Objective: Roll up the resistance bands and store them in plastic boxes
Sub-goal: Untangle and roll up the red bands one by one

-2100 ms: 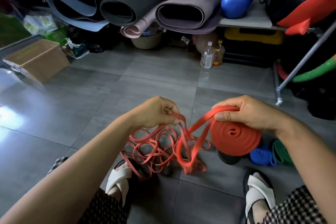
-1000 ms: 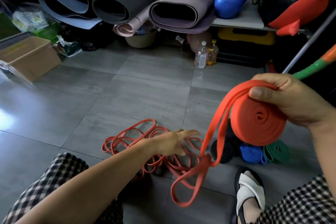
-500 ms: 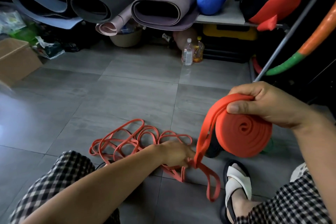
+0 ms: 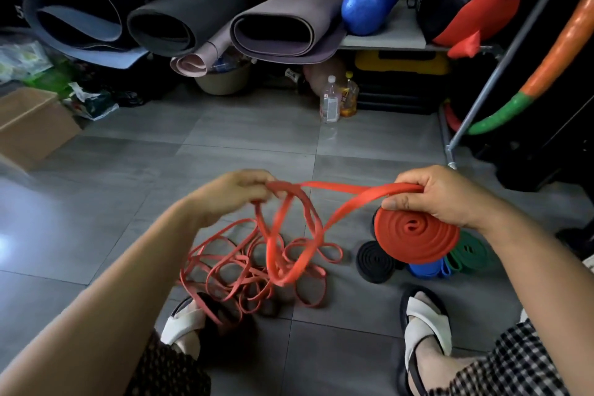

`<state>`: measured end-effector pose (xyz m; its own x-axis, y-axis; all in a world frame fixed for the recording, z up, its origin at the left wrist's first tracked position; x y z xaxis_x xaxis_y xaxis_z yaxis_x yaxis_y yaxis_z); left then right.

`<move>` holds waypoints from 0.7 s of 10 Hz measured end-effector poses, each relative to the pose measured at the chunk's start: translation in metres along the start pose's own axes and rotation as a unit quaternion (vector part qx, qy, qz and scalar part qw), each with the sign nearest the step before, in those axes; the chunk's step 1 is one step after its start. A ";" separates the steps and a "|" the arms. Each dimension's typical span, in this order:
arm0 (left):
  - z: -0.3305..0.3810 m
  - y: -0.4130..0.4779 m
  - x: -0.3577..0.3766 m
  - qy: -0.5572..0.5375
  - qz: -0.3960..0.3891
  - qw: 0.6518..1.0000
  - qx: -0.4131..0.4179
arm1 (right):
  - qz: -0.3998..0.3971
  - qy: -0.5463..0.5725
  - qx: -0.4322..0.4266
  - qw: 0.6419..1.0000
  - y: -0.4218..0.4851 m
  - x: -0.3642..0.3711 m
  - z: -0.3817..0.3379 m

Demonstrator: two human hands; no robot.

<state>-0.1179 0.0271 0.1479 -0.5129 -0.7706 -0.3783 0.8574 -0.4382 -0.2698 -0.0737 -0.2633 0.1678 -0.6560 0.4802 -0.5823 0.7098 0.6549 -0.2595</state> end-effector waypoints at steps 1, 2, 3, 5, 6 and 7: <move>0.004 -0.023 -0.027 -0.222 0.130 0.962 0.091 | 0.010 -0.041 0.017 0.999 0.004 0.001 0.003; 0.013 -0.044 -0.045 -0.364 0.163 0.889 0.223 | 0.007 -0.074 0.038 0.997 0.008 0.003 0.003; 0.003 -0.062 -0.071 -0.472 0.269 0.795 0.269 | -0.006 -0.129 0.056 0.990 0.016 0.010 0.002; -0.053 -0.078 -0.098 0.039 0.364 0.874 -0.319 | -0.016 -0.167 0.037 0.985 0.021 0.022 -0.012; -0.026 -0.058 -0.056 0.218 0.216 0.896 -0.322 | -0.018 -0.172 0.014 0.985 0.023 0.027 -0.025; 0.029 -0.028 0.023 0.029 0.100 0.995 0.013 | -0.013 -0.147 -0.006 0.989 0.023 0.031 -0.040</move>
<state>-0.1524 0.0080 0.1726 -0.3332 -0.8161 -0.4722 0.9429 -0.2911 -0.1621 -0.0884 -0.2099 0.1745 -0.5695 0.2737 -0.7751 0.6894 0.6726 -0.2690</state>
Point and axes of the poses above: each hand's wrist, its own y-axis towards the middle knuckle, its own x-axis out of the palm, z = x × y, the point moved 1 cm from there along y, towards the middle knuckle, and after that the axes turned 14 degrees about -z, right-handed, at the moved point
